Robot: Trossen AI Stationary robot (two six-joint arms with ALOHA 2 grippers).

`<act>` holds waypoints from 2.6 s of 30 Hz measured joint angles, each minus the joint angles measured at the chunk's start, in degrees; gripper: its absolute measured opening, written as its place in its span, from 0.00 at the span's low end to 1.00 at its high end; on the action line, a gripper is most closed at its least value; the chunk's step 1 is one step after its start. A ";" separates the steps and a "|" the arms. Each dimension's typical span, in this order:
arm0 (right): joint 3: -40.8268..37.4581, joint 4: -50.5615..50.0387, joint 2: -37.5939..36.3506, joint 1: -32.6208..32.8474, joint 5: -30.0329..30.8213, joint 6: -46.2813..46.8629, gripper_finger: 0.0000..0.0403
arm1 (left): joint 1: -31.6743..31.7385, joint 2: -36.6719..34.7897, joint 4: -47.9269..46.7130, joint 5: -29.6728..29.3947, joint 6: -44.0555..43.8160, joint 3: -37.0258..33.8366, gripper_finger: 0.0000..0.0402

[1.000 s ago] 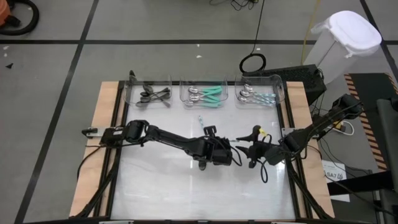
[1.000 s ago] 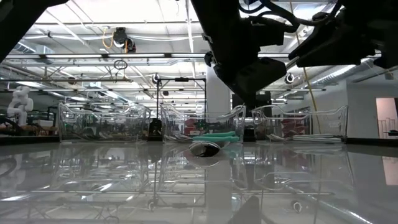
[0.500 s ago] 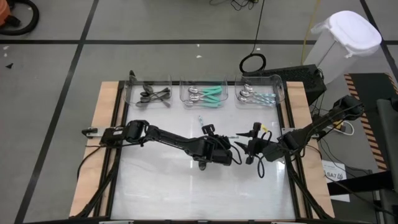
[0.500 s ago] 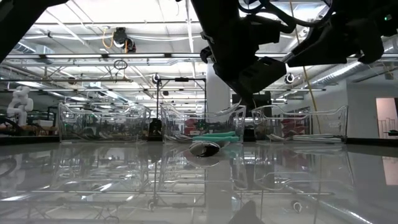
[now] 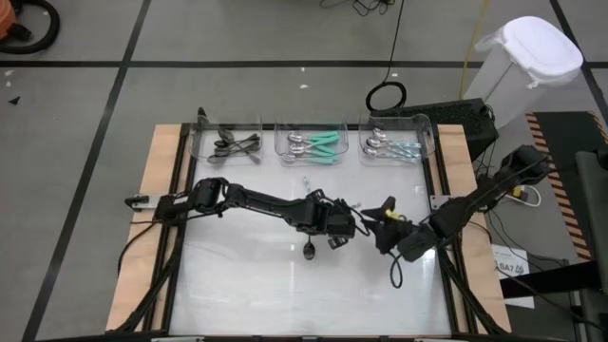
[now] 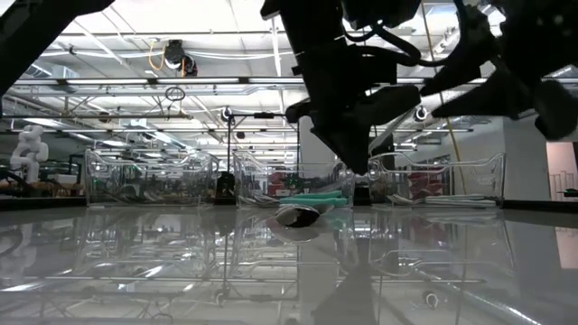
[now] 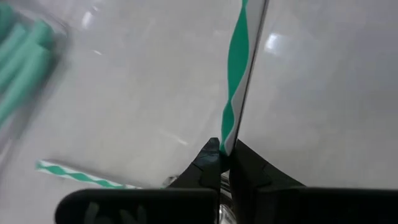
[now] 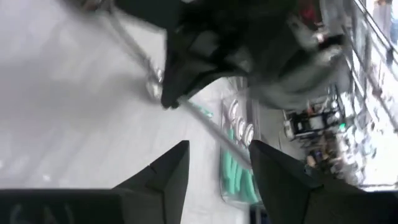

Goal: Sort silverware by color (type)
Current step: Put the green patterned spoon into the right transparent bin

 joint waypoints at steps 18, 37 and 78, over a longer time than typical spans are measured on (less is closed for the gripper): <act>0.00 19.89 13.79 0.17 9.41 -15.14 0.41 | -0.41 0.00 0.08 2.58 2.25 0.00 0.02; -0.04 11.06 -1.59 -0.62 -0.28 10.94 0.41 | -5.75 0.04 1.07 -22.76 20.98 0.07 0.02; -0.02 8.55 -3.18 -4.04 -12.07 20.44 0.08 | -6.90 0.04 3.74 -26.72 24.91 0.02 0.02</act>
